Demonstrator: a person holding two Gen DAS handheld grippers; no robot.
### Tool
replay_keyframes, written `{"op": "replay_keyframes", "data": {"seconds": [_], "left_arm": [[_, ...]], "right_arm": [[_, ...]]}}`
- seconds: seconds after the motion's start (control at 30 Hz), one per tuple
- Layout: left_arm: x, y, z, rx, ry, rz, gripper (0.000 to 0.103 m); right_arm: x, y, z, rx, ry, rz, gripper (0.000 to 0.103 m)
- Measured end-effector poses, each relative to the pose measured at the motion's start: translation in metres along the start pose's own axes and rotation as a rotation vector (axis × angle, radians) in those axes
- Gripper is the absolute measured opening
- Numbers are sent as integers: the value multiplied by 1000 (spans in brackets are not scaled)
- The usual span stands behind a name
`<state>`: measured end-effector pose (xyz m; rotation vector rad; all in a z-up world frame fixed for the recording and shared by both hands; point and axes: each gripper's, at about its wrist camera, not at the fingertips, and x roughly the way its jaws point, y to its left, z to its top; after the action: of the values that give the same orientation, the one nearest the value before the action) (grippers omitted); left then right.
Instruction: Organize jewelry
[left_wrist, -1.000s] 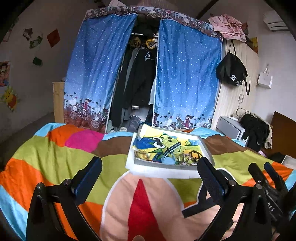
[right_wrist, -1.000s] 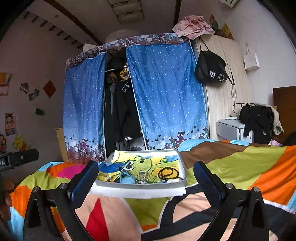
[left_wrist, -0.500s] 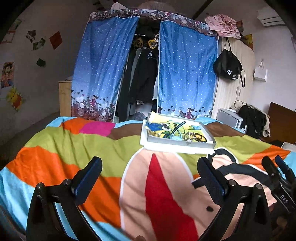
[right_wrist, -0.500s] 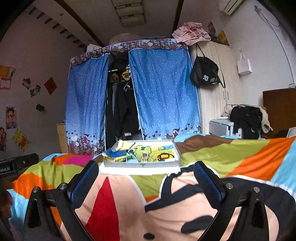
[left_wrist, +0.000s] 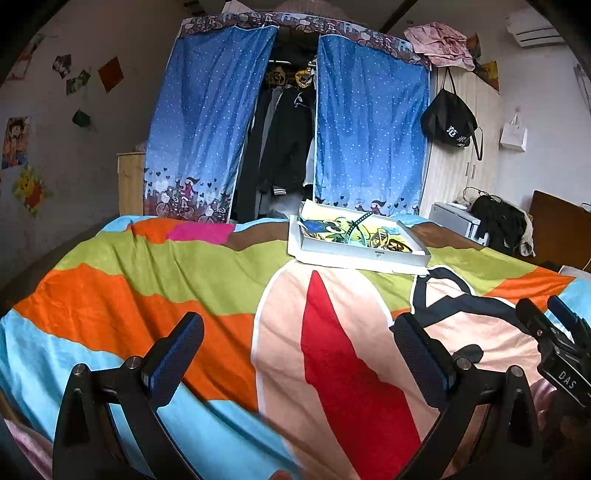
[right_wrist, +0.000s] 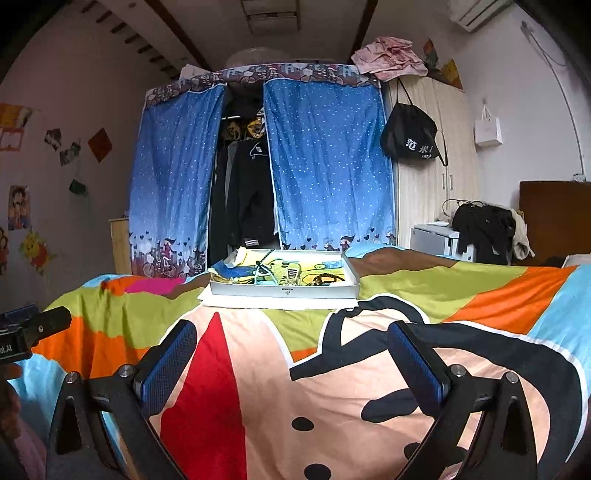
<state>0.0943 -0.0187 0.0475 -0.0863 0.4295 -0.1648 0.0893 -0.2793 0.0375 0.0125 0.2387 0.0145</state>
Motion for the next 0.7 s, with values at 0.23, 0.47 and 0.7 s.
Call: {"op": "replay_keyframes", "data": {"seconds": [0.23,0.47,0.7], "left_arm": [[1,8,-8,-10,17,1,101],[0,16,-12,-50,26,5,101],[-1,18,-12,-65,31,11,101]], "right_arm": [[5,8,-7,-31,37,-11,103],[4,10,-9,-41,37,-13,103],[5,9,-10,-40,40,-14,103]]}}
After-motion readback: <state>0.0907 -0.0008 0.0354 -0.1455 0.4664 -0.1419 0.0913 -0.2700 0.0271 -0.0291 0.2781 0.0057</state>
